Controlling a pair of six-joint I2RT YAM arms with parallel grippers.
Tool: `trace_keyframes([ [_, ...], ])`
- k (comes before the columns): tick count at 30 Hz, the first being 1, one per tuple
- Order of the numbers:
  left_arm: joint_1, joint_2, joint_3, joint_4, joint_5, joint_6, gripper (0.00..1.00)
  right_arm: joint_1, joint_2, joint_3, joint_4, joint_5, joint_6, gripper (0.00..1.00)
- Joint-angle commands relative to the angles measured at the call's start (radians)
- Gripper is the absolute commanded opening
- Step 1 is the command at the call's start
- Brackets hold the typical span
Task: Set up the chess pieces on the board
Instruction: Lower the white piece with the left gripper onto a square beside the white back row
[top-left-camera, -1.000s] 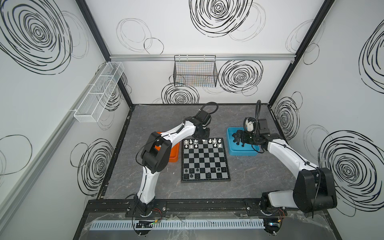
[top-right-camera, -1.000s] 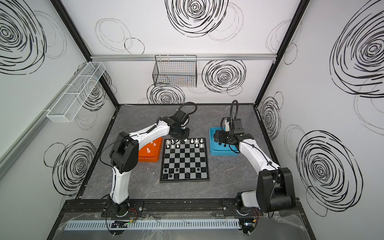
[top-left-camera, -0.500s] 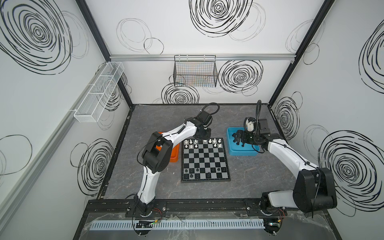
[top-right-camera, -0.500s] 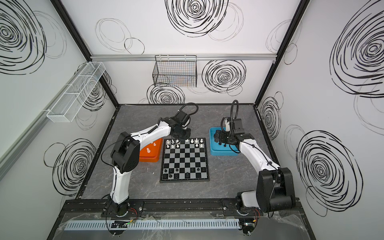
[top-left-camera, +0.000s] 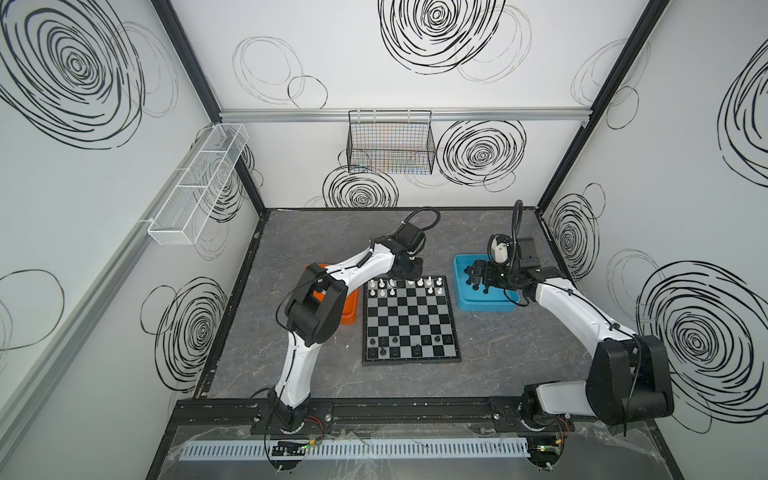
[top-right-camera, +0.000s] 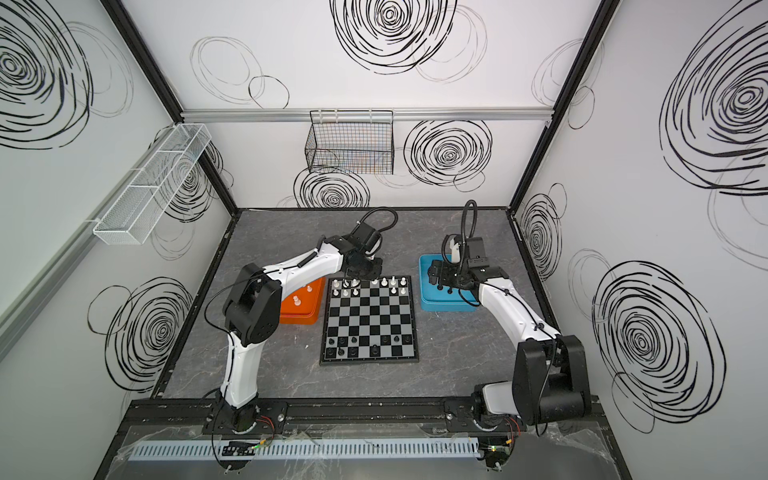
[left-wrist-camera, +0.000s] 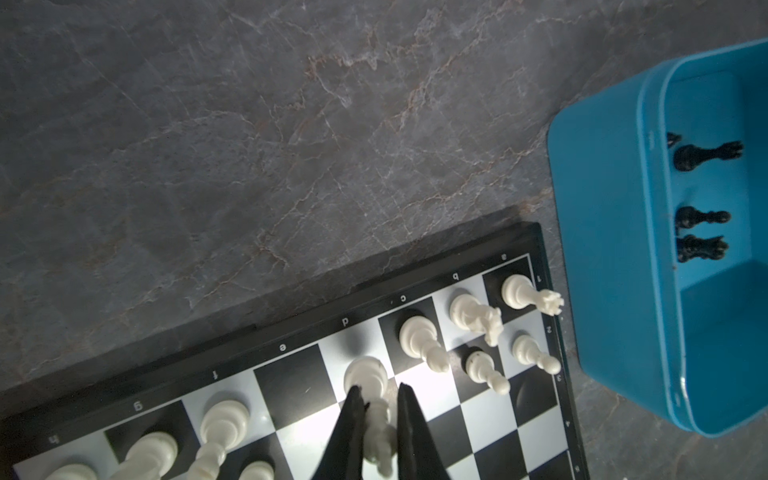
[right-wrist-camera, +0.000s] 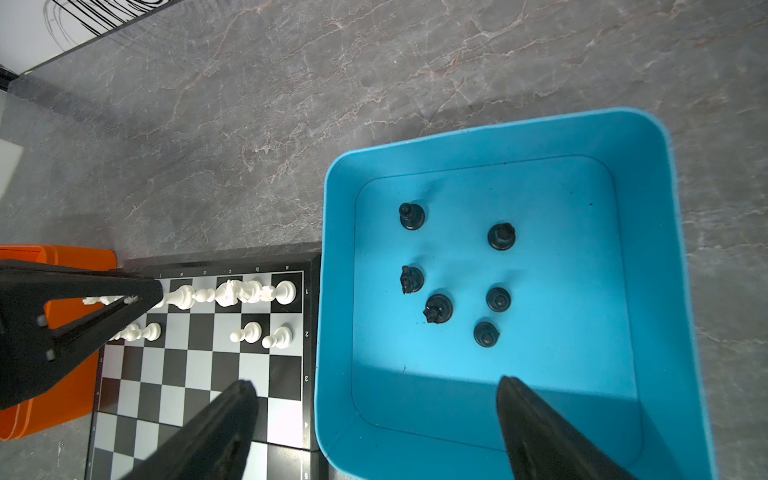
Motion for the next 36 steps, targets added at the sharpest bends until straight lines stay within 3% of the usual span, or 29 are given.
trace_keyframes([
  [1,-0.005,0.026,-0.010,0.022,-0.009,-0.004,0.10,-0.005,-0.005,-0.010,0.001,-0.007,-0.012,0.94],
  [36,-0.007,0.032,-0.016,0.037,-0.027,-0.003,0.11,-0.008,-0.002,-0.011,0.001,-0.011,-0.011,0.94],
])
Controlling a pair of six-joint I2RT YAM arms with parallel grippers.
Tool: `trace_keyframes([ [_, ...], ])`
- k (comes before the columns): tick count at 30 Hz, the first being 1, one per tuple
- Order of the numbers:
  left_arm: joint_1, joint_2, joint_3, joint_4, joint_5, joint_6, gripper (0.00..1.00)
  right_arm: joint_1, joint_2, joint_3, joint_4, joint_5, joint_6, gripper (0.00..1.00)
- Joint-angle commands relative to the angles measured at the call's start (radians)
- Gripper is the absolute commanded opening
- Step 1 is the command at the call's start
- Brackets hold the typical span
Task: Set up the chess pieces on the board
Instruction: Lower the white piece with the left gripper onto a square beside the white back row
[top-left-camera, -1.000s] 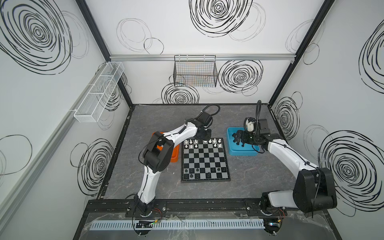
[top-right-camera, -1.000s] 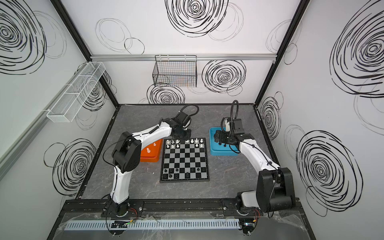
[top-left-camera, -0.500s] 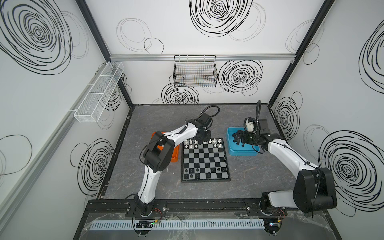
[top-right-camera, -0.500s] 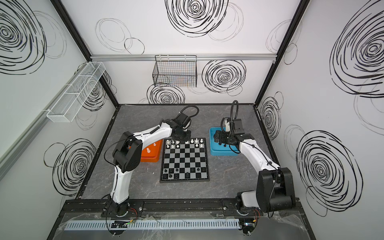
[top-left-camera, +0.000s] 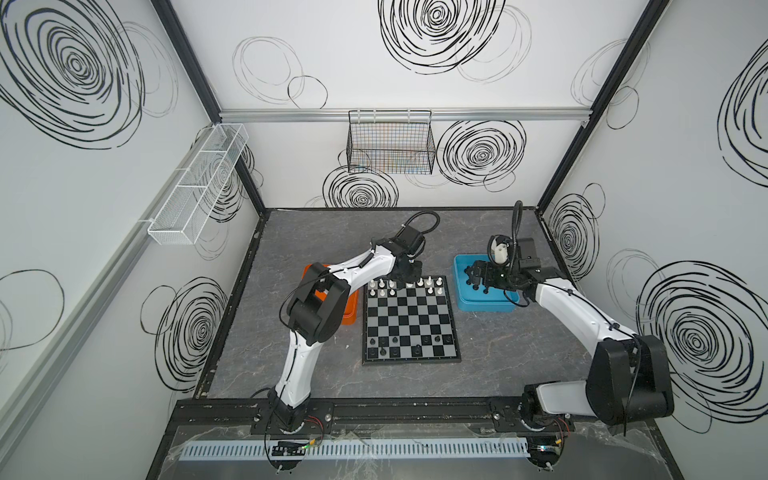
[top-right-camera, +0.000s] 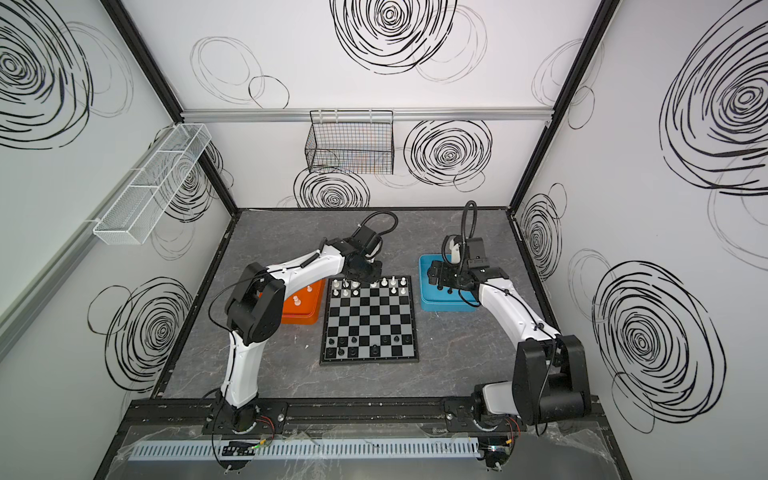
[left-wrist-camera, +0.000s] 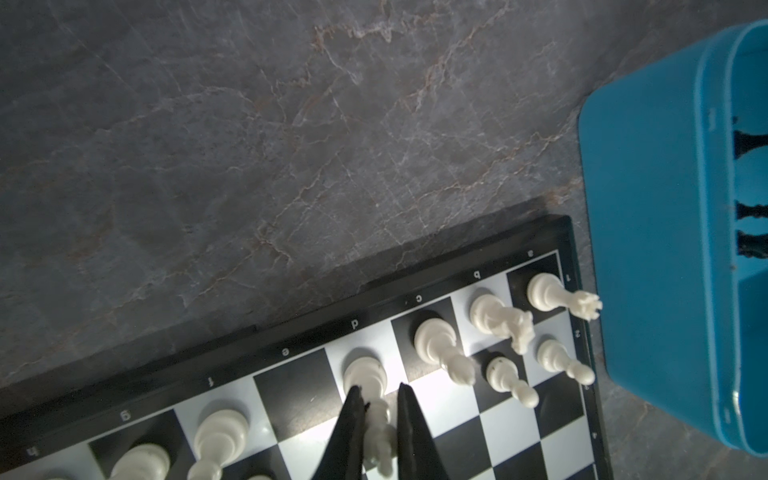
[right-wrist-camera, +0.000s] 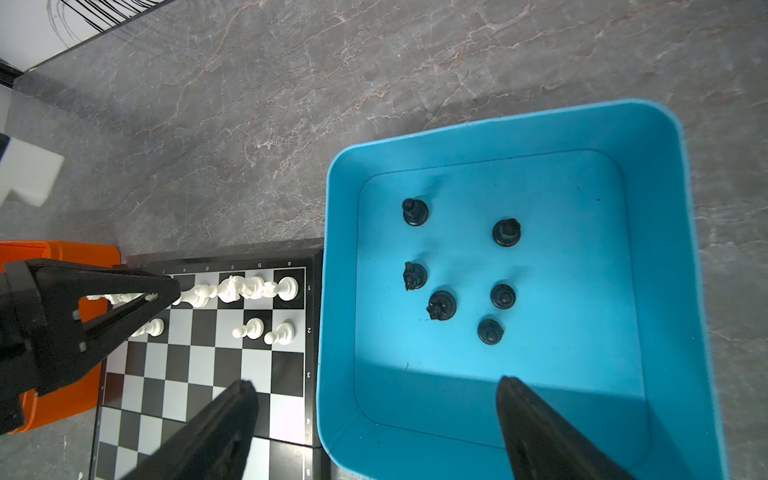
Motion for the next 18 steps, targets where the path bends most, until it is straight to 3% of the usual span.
trace_keyframes([
  [1,-0.006,0.017,0.008,0.023,-0.019,-0.003,0.11,-0.006,-0.002,-0.005,0.001,0.003,-0.011,0.94],
  [18,-0.006,0.026,0.020,0.026,-0.011,-0.007,0.13,-0.006,-0.004,-0.008,0.002,0.004,-0.012,0.94],
])
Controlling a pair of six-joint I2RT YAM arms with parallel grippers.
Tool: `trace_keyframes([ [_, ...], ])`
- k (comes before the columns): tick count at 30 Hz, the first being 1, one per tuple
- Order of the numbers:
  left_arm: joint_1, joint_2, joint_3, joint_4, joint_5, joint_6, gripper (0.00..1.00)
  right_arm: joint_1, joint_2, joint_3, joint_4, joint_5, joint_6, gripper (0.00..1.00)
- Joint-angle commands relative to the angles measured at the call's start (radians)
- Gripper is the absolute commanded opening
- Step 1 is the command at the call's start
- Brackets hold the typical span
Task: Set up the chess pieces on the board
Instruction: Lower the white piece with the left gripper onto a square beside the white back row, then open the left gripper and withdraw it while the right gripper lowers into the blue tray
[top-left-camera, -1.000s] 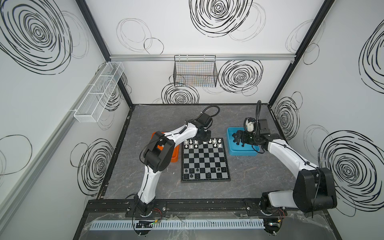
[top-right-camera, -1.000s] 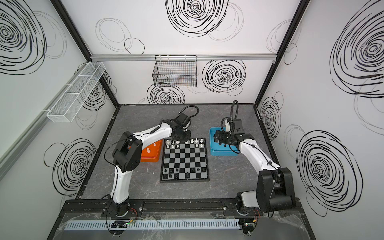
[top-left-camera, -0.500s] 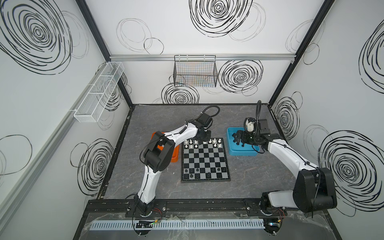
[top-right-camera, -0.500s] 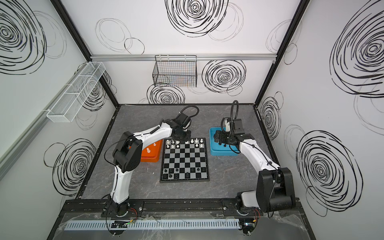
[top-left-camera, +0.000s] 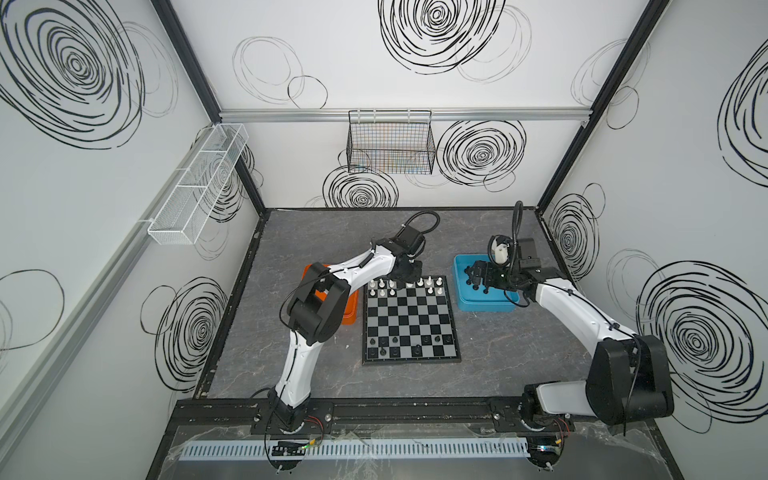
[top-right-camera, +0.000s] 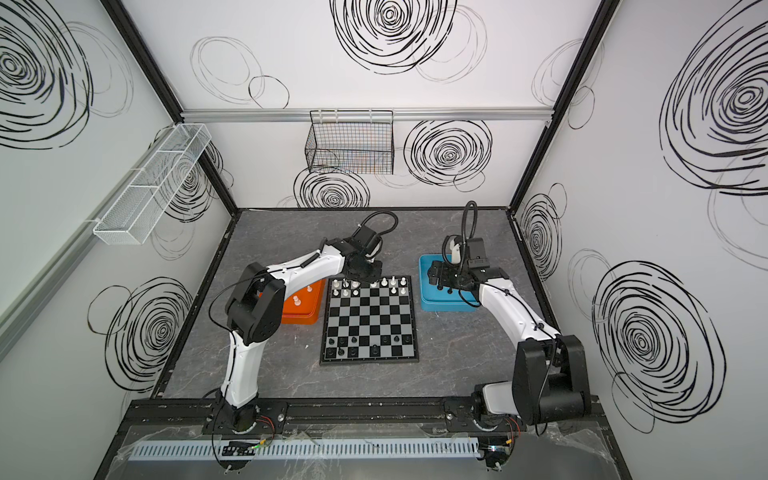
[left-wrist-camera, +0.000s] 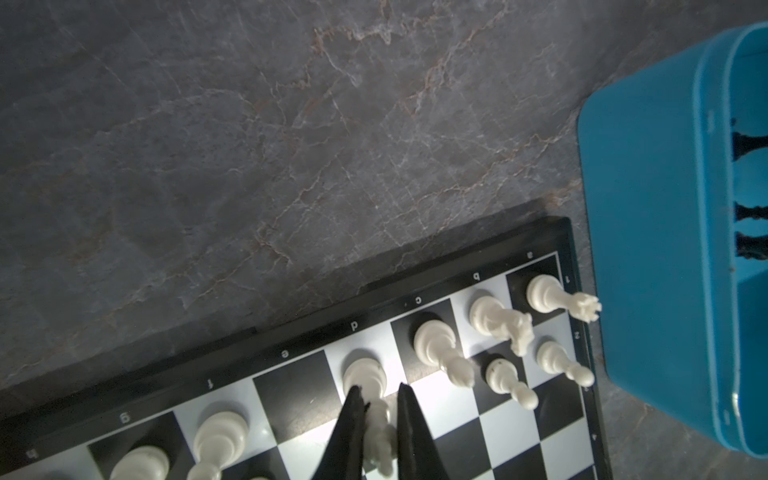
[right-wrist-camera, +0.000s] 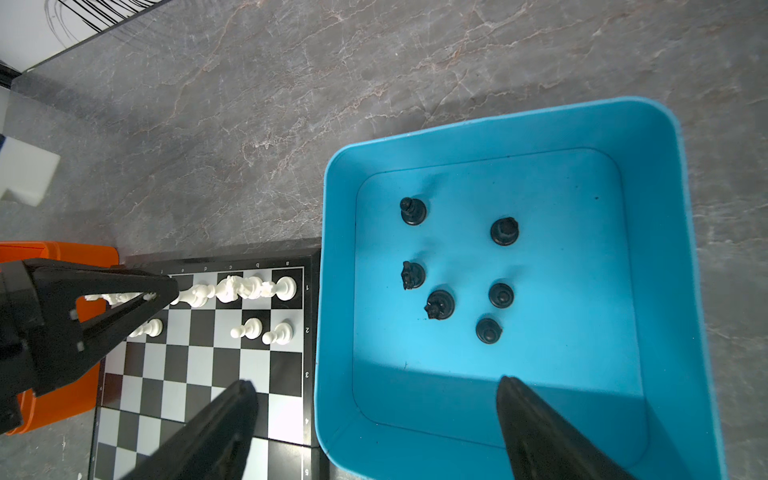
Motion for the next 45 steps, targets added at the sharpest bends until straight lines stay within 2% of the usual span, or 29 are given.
trace_keyframes([
  [1,-0.007,0.025,0.019,0.023,-0.011,-0.008,0.13,-0.003,-0.003,-0.008,0.002,0.004,-0.010,0.94],
  [11,-0.006,0.028,0.019,0.027,-0.010,-0.008,0.15,-0.004,-0.003,-0.010,0.004,0.002,-0.009,0.94],
  [34,-0.006,0.020,0.004,0.025,-0.008,-0.013,0.27,-0.004,-0.003,-0.010,0.006,-0.003,-0.010,0.94],
  [45,-0.002,-0.005,0.026,0.001,-0.012,-0.010,0.37,-0.005,0.001,0.000,0.003,-0.006,-0.009,0.94],
])
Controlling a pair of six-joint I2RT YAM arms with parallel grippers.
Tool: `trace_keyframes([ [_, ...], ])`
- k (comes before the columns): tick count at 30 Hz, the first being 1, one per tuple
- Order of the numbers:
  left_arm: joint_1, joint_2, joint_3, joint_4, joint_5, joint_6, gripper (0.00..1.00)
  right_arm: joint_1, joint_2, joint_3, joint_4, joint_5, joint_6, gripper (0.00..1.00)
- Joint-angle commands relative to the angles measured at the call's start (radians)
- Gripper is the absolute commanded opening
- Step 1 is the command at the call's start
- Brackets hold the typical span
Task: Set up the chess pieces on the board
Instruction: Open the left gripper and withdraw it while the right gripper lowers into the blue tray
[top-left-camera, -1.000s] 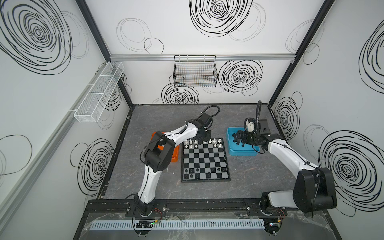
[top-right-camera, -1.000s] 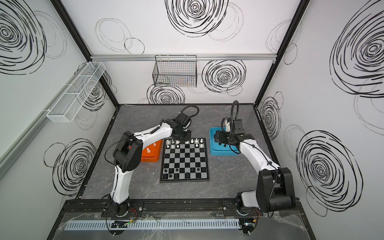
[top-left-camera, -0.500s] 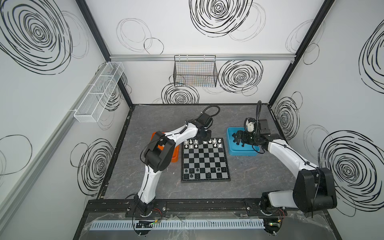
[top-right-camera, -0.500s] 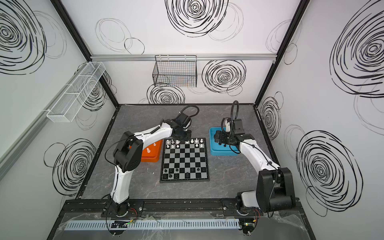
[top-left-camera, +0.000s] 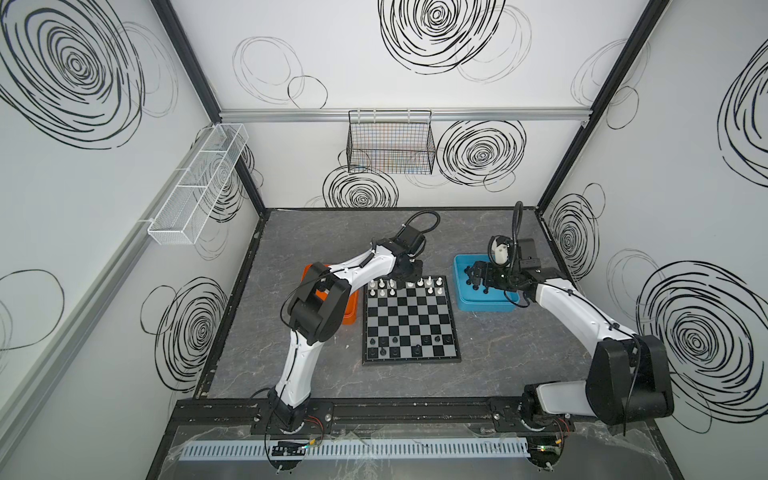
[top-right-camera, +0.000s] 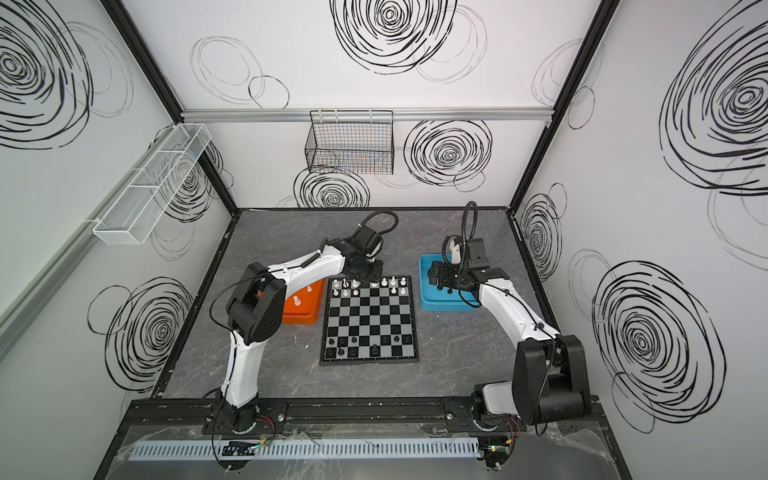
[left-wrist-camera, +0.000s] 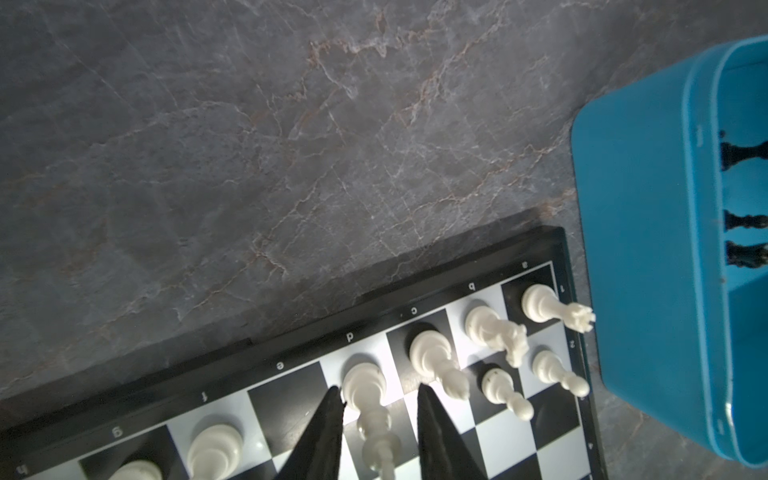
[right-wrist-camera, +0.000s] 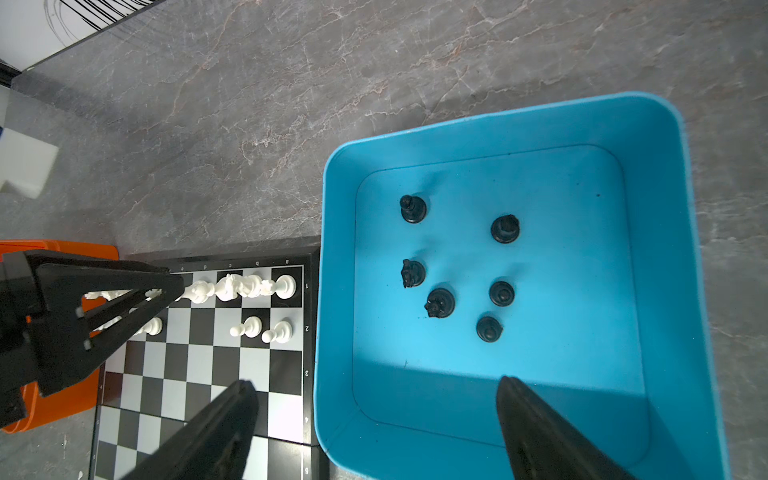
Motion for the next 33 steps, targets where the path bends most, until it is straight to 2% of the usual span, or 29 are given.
trace_keyframes([
  [1,-0.002,-0.015,0.026,-0.020,-0.014,-0.006,0.38,-0.003,0.001,0.002,0.002,-0.002,-0.010,0.94],
  [10,0.021,-0.075,0.050,-0.051,-0.016,-0.012,0.54,-0.004,0.001,0.022,-0.009,0.000,-0.012,0.94],
  [15,0.037,-0.132,0.061,-0.071,-0.023,-0.009,0.59,-0.005,0.003,0.044,-0.012,0.013,-0.011,0.94],
  [19,0.056,-0.193,0.064,-0.096,-0.033,0.003,0.68,-0.010,0.013,0.081,-0.018,0.036,-0.016,0.94],
  [22,0.084,-0.259,0.046,-0.116,-0.049,0.019,0.81,-0.026,0.035,0.129,-0.039,0.083,-0.034,0.94],
  [24,0.110,-0.323,0.004,-0.111,-0.054,0.023,0.89,-0.041,0.061,0.168,-0.062,0.112,-0.035,0.93],
  [28,0.186,-0.462,-0.098,-0.071,-0.016,0.027,0.99,-0.046,0.135,0.262,-0.136,0.129,-0.048,0.91],
  [33,0.325,-0.598,-0.193,-0.036,0.035,0.063,0.98,-0.035,0.217,0.329,-0.218,0.148,-0.056,0.82],
])
